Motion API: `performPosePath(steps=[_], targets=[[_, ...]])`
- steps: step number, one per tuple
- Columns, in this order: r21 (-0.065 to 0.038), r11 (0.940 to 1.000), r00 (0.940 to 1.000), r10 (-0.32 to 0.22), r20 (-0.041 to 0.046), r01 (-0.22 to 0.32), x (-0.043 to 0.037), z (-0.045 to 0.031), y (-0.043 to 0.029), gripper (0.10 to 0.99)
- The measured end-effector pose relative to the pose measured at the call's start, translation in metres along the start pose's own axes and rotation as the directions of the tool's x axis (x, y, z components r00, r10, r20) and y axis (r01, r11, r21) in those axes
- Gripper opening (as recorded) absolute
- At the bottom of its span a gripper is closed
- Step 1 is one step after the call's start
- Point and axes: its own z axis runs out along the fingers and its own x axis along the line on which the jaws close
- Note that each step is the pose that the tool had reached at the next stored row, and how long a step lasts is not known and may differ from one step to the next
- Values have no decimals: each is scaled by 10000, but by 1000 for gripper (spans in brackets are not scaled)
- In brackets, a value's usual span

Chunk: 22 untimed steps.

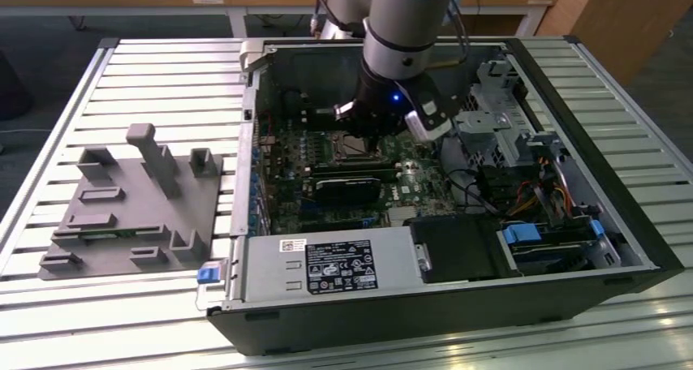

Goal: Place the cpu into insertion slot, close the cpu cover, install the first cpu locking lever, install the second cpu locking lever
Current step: 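Install the second cpu locking lever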

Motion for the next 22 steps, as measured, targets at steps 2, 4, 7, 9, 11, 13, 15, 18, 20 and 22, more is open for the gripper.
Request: performPosePath(steps=[2,4,7,9,11,13,15,18,20,22], targets=[[-19,10000,10000,-1,0,1,3,-4,-39,106],[-42,10000,10000,0,1,0,25,-6,-58,106],[-48,10000,10000,-3,2,3,95,-4,-59,106],[-50,10000,10000,-2,4,2,169,-2,-57,106],[-51,10000,10000,-3,7,3,242,0,-55,106],[-54,10000,10000,-2,9,3,293,4,-53,106],[-53,10000,10000,-3,9,3,316,14,-54,106],[-58,10000,10000,-4,8,4,323,64,-62,106],[-64,10000,10000,-5,9,5,322,97,-66,106],[-133,9999,10000,-6,9,6,324,106,-77,106]])
